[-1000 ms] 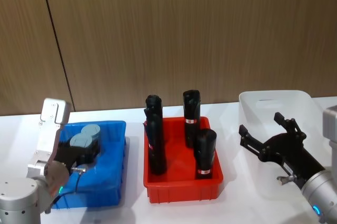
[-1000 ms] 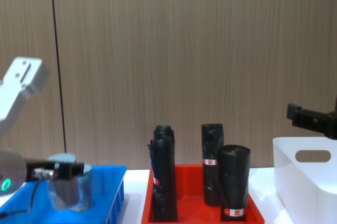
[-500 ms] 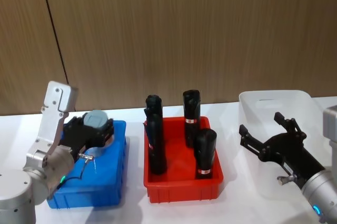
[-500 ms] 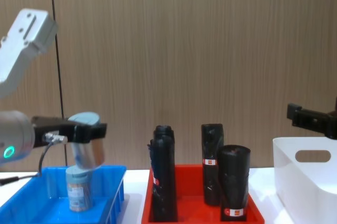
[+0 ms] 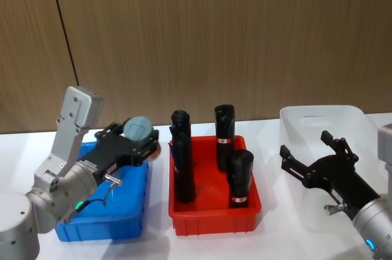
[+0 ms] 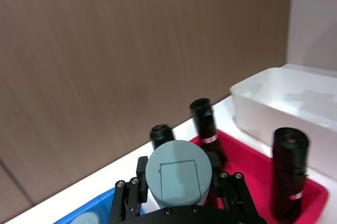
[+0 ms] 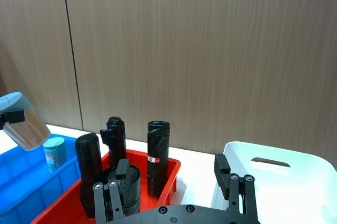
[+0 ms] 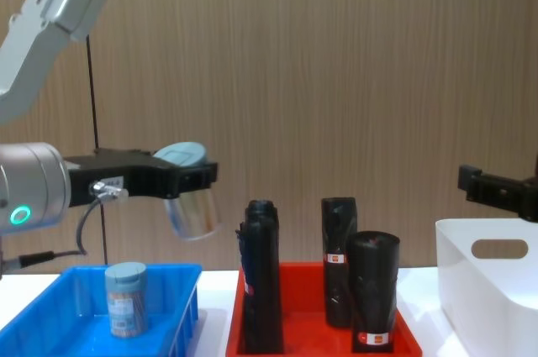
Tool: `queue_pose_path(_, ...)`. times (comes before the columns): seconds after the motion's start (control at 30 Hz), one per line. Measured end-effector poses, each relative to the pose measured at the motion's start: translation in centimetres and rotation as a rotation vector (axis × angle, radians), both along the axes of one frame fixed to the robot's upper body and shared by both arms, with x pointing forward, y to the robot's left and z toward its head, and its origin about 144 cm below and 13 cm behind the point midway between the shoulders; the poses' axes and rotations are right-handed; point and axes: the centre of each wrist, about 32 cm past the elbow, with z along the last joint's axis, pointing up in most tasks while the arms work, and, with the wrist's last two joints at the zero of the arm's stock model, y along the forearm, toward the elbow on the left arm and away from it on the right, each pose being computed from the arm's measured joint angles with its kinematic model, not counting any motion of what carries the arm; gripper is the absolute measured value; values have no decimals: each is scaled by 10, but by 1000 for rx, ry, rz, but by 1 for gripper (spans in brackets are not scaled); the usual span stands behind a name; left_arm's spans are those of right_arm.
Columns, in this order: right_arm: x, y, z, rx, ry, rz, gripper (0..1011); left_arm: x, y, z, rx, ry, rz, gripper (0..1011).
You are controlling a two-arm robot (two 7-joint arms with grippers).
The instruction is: Pick the cotton swabs from the blue box and place them into the white box.
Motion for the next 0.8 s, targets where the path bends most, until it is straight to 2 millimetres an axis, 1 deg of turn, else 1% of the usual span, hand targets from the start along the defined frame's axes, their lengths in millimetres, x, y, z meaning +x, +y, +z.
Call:
queue_pose_path(0.43,0,0,0,0,0,0,1002,2,-1,4,-23,-24,-195,666)
queue_pose_path(0.5,0,0,0,0,0,0,1002,3,-2,4,-32,-20,-246,666)
queue_pose_path(0.8,0,0,0,0,0,0,1002,9,-5,5,-57,-4,-373,666)
